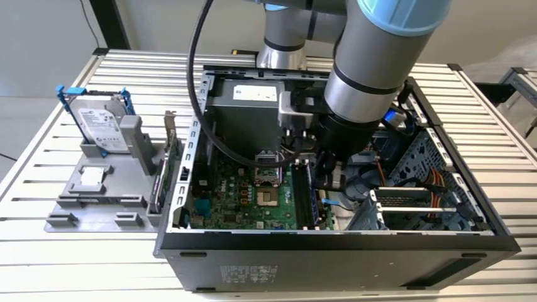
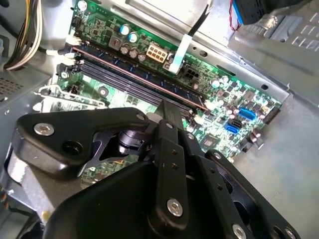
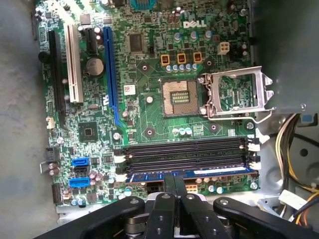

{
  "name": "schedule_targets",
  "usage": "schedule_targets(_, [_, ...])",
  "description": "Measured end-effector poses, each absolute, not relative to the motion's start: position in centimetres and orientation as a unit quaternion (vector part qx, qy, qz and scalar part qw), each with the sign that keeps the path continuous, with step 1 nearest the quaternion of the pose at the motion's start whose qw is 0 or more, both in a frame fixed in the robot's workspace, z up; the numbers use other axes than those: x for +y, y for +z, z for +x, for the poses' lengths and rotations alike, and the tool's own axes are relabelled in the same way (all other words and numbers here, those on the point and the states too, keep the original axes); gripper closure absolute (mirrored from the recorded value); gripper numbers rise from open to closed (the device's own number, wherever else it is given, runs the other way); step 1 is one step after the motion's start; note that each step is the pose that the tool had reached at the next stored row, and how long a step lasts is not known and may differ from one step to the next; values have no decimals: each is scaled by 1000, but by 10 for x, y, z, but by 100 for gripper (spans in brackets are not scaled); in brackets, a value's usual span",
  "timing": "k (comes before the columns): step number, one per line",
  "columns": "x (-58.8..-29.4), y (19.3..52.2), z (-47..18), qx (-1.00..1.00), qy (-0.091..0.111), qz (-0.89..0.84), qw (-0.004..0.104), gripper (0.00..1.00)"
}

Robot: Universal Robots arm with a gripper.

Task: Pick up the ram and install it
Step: 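Press down the ram until it locks into place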

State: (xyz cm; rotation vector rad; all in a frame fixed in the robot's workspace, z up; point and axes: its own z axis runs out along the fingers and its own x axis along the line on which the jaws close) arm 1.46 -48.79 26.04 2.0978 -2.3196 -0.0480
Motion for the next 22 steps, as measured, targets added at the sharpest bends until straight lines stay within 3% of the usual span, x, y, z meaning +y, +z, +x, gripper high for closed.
schedule_targets(22, [-481, 246, 18, -733, -15, 680, 7, 100])
